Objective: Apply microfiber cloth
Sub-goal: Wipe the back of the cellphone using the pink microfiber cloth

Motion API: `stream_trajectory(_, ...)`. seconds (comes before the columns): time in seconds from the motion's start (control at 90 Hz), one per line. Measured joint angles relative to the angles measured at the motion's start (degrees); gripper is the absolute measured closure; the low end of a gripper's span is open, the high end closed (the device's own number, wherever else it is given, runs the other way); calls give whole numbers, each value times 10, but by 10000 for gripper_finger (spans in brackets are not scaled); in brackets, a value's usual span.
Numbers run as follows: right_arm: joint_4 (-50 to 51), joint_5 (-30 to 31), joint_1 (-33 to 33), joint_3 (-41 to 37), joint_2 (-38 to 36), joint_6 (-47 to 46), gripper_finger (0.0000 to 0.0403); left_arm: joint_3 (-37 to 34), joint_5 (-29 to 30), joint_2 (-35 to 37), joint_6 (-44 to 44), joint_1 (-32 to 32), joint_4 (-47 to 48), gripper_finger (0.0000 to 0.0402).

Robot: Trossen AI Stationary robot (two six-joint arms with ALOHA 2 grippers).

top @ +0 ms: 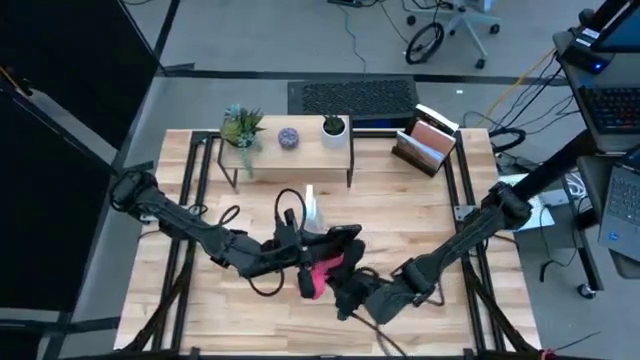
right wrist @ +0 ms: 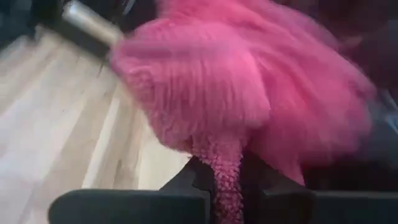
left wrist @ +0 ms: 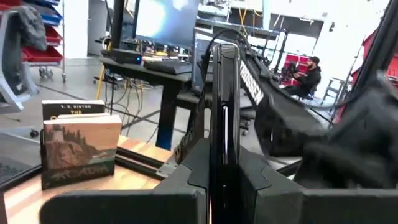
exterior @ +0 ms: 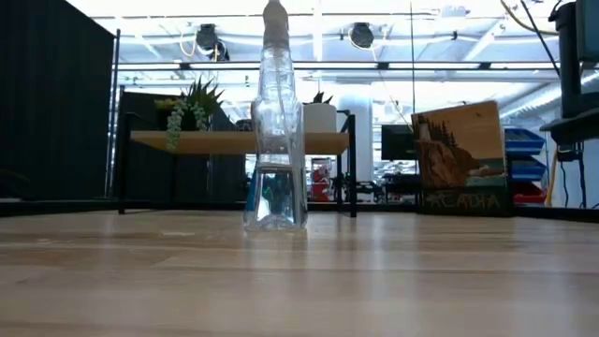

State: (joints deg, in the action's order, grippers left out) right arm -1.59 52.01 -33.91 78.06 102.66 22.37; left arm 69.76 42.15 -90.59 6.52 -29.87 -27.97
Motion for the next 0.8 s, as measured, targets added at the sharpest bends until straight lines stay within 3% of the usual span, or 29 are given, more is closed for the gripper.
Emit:
stream_trajectory(0.144, 22, -35, -1, 2, -6, 7, 394, 1, 5, 1, -5, -2, 0, 391)
stream_trajectory(0.344, 27, -41, -42, 3, -30, 113, 394, 2, 12, 3, -45, -24, -5, 391)
stream_trajectory(0.633, 22, 133, -94, 32, -92, 144, 394, 2, 35, 12, -58, -32, 3, 391)
stream_trajectory(0.8, 24, 249, -96, 32, -101, 134, 394, 2, 2, 12, -56, -24, 33, 391)
